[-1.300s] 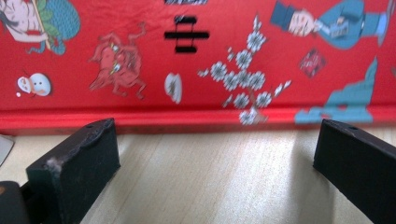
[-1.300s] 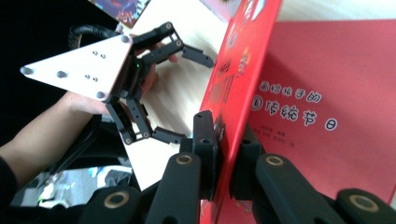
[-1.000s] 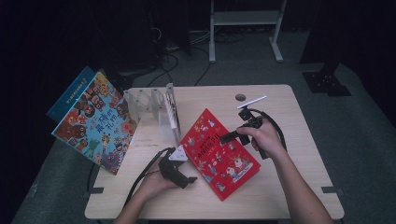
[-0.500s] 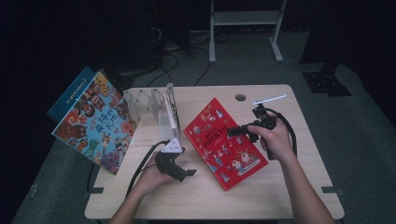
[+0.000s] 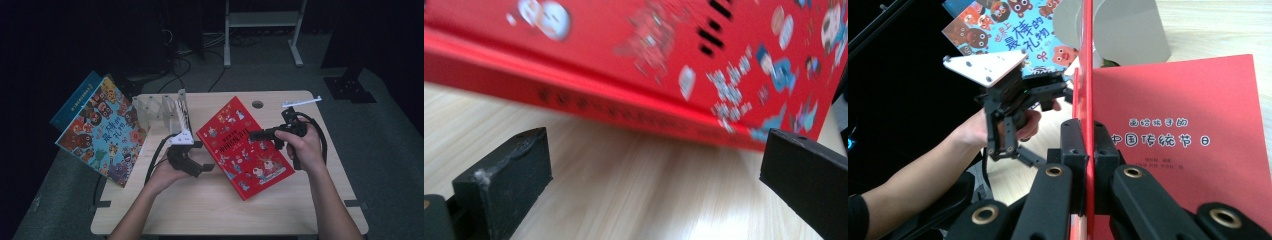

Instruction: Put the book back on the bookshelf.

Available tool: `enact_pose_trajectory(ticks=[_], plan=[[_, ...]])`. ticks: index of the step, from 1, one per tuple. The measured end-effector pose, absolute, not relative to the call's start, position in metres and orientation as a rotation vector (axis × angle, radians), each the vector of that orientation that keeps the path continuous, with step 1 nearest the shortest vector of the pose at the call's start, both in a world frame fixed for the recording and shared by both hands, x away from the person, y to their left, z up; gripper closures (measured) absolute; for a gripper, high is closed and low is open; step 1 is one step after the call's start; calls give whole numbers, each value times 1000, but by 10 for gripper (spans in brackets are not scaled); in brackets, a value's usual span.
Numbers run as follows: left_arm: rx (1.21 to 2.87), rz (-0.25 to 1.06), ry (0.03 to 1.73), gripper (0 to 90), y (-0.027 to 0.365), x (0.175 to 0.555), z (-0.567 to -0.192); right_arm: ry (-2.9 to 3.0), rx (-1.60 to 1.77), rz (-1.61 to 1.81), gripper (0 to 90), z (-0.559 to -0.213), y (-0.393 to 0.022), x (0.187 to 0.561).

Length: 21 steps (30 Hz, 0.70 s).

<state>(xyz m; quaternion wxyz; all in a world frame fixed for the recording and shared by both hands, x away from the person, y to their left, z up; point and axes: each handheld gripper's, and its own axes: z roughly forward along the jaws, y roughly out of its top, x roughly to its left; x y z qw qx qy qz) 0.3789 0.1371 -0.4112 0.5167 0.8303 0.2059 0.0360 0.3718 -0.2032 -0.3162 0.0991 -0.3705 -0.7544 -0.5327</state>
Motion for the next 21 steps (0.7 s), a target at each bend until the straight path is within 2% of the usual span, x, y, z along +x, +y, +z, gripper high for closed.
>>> enact_pose_trajectory(ticks=[8,21], plan=[[1957,21,482,0,132,382,-403,-2252,-1055,-1581,875,-310,-197,370],[1898,-12,484,0,139,385,-387,-2274,-989,-1629,874,-315,-198,364]])
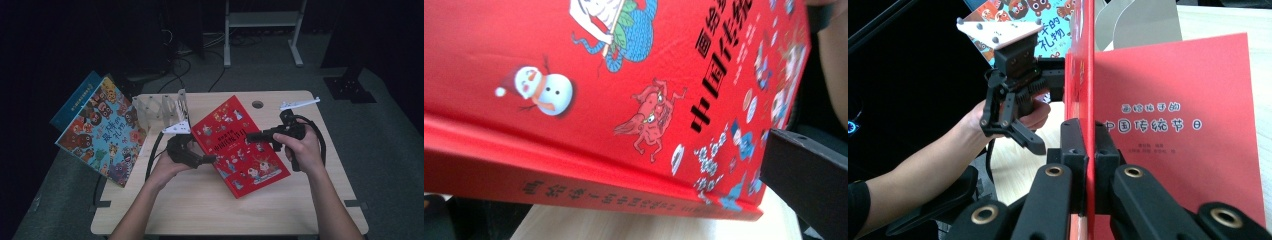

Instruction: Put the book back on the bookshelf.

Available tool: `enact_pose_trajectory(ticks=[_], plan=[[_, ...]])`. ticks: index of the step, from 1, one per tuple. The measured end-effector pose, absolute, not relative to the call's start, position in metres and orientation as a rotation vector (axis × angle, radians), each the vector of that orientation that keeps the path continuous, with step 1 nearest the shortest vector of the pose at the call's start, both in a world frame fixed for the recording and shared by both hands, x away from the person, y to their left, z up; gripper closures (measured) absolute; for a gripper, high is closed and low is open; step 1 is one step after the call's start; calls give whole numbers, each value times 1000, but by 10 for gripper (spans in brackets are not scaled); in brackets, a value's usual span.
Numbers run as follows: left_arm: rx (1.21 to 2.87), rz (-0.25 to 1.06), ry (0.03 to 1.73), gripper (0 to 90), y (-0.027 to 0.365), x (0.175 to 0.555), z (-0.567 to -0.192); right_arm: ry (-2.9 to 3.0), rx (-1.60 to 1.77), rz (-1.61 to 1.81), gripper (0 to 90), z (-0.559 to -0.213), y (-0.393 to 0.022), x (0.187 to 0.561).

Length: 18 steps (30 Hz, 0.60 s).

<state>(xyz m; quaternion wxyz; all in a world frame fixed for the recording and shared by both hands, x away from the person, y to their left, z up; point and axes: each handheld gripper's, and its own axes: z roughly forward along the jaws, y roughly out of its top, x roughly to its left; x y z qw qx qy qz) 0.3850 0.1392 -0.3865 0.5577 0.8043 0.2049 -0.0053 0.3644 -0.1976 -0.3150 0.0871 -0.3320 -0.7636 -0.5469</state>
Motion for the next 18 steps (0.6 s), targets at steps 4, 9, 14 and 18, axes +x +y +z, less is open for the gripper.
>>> enact_pose_trajectory(ticks=[4,9,14,18], plan=[[1867,-12,473,0,141,385,-383,-2267,-978,-1640,874,-318,-199,363],[1860,-26,461,0,139,385,-376,-2258,-977,-1664,873,-325,-199,361],[1839,-16,456,19,141,385,-371,-2253,-959,-1715,873,-328,-202,357],[1802,8,457,143,147,385,-368,-2235,-941,-1761,873,-331,-204,355]])
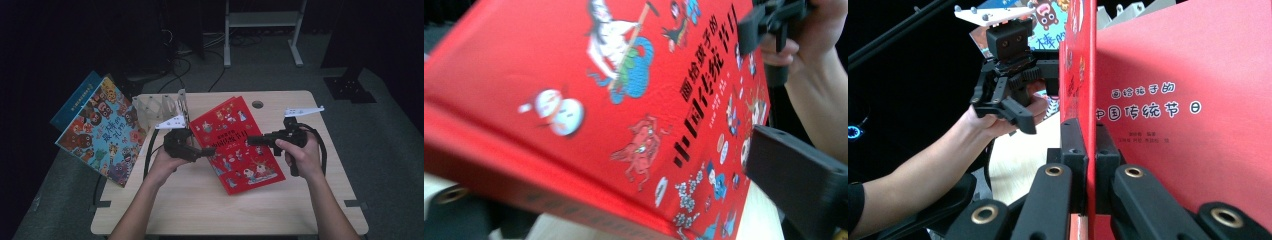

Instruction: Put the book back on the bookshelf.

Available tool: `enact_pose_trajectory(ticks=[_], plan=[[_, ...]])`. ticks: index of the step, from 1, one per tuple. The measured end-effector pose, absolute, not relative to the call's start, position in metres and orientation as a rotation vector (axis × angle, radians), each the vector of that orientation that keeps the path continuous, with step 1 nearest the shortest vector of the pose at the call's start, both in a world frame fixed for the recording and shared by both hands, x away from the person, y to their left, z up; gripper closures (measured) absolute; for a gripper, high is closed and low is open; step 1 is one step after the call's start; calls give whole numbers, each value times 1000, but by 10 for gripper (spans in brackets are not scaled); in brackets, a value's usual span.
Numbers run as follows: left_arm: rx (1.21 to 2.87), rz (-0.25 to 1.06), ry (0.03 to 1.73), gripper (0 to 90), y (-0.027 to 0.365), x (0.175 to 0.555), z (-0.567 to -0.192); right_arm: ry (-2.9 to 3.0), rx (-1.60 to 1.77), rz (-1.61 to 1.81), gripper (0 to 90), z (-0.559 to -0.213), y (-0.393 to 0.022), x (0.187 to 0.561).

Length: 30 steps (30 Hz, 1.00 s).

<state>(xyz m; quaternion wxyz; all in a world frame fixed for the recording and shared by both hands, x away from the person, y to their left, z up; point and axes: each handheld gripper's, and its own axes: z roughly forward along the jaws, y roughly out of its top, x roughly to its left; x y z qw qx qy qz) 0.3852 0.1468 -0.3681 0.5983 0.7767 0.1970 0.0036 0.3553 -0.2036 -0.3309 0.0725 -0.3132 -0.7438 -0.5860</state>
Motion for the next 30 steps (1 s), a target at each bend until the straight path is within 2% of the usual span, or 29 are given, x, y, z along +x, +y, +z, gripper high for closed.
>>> enact_pose_trajectory(ticks=[4,8,30], plan=[[1767,32,461,324,153,386,-365,-2219,-915,-1799,872,-331,-205,354],[1750,53,469,418,156,386,-363,-2210,-899,-1819,872,-330,-206,353],[1705,21,452,580,164,386,-352,-2290,-817,-1784,822,-345,-202,359]])
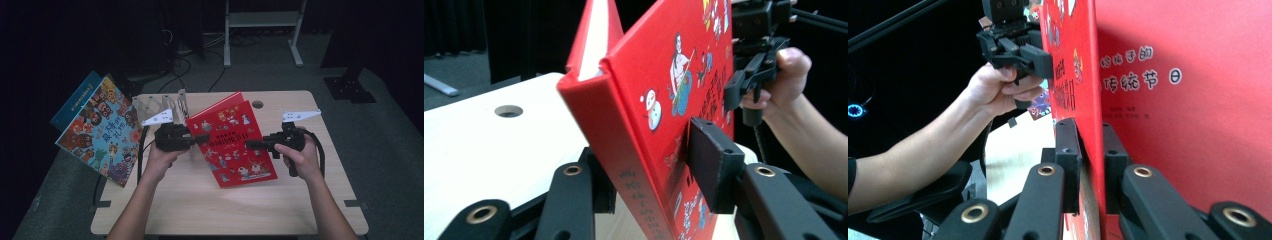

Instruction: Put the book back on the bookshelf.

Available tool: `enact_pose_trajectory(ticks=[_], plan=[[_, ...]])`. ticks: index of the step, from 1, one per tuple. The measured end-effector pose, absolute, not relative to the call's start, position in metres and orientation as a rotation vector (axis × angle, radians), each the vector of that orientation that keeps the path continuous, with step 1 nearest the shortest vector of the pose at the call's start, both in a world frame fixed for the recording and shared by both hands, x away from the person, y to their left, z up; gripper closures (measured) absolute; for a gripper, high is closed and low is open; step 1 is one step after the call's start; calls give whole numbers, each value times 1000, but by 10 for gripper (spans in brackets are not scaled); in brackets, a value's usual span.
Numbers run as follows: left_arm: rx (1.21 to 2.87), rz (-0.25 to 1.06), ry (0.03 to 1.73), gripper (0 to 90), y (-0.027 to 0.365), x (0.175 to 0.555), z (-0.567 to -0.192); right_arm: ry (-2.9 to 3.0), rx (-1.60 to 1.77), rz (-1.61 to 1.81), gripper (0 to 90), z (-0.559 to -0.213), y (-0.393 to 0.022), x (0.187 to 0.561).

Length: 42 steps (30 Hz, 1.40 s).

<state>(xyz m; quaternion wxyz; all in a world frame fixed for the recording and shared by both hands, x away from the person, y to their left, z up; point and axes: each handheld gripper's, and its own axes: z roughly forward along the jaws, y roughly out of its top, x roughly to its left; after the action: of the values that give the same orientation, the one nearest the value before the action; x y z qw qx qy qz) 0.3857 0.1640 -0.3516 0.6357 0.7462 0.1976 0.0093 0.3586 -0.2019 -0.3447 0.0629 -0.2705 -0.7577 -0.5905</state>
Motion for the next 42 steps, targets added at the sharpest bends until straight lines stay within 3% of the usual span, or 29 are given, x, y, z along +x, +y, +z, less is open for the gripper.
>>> enact_pose_trajectory(ticks=[28,42], plan=[[1647,-96,337,765,166,383,-337,-2372,-768,-1724,716,-355,-194,364],[1618,-90,315,786,166,382,-332,-2435,-690,-1728,642,-354,-191,360]])
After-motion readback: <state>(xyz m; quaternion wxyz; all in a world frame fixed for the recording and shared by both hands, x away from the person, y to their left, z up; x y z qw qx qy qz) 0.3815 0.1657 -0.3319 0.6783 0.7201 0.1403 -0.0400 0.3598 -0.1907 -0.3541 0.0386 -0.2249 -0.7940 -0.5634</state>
